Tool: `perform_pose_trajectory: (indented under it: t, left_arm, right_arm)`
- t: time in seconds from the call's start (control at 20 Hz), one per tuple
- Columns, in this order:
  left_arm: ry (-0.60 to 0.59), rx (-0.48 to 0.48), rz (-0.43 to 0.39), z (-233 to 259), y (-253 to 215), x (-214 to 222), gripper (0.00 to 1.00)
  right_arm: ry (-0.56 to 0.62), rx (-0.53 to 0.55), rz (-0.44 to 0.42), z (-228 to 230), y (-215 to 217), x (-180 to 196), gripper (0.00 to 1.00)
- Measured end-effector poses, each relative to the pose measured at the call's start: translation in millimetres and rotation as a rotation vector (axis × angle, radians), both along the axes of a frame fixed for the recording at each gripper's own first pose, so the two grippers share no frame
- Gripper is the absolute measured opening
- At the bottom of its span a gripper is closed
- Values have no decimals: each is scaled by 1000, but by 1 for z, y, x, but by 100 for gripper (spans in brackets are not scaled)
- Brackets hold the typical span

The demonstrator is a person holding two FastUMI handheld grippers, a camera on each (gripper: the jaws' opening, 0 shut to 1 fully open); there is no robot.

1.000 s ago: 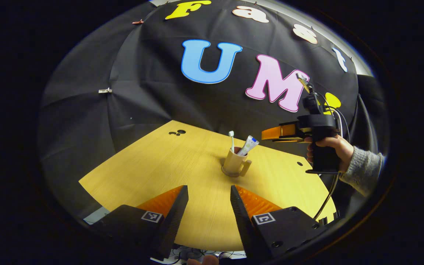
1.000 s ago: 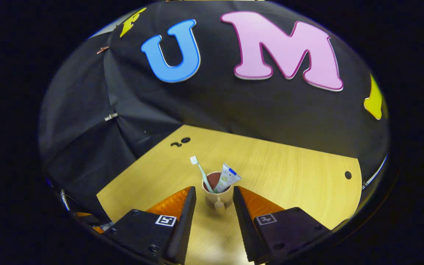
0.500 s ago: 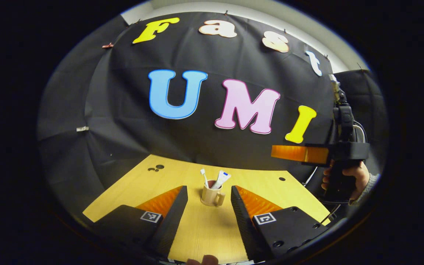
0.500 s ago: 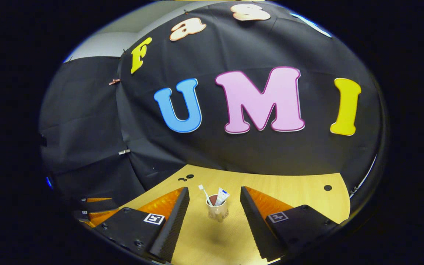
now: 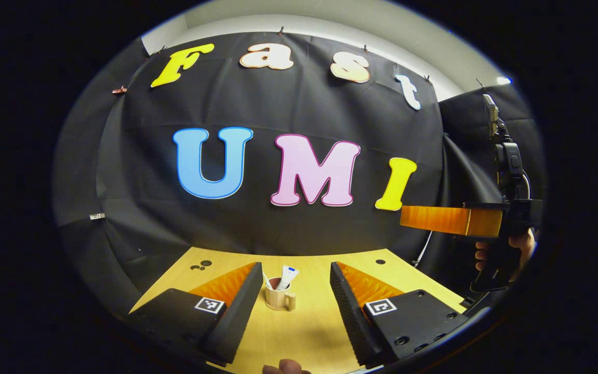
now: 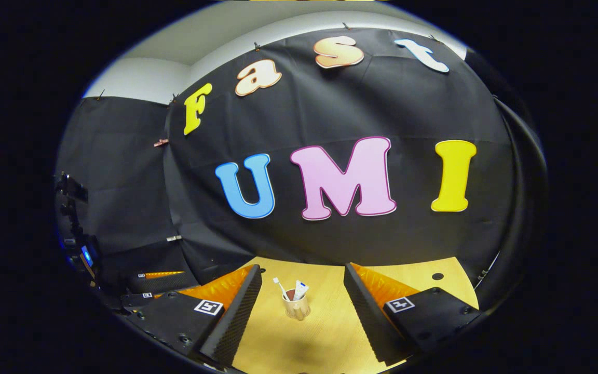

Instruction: Put the toothbrush and toothpaste on the desktop into the cup, then pick up the cup and place it on the coaster on the desktop.

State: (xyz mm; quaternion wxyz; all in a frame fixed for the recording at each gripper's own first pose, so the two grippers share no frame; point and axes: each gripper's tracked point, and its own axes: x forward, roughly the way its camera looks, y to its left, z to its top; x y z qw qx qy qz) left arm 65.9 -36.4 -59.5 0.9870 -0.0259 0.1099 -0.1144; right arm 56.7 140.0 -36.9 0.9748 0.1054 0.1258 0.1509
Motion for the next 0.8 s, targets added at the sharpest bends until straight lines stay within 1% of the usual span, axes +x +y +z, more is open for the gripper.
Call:
perform_pose_trajectory:
  t: [0.15, 0.25, 0.35, 0.4, 0.45, 0.6, 0.8]
  left_arm:
    - [-12, 37, -17, 3, -5, -2, 85]
    - [-37, 56, -12, 11, -3, 0, 88]
    - [-57, 64, -2, 16, -1, 0, 90]
    - [-61, 68, -2, 17, 0, 1, 95]
    - [-61, 69, -4, 18, 0, 1, 96]
    - [-66, 67, -8, 23, 0, 2, 96]
    - [-70, 75, -13, 26, -3, 2, 96]
  right_arm:
    - [-16, -21, -8, -1, -3, -12, 98]
    - [-27, -36, -7, 0, -1, -16, 98]
    - [-28, -36, -1, 0, 4, -18, 98]
    - [-27, -37, 2, 1, 6, -18, 98]
    - [-32, -40, 4, 3, 7, -18, 98]
    - [-45, -59, 4, 6, 8, -17, 98]
    - [-42, -54, 8, 4, 10, -18, 98]
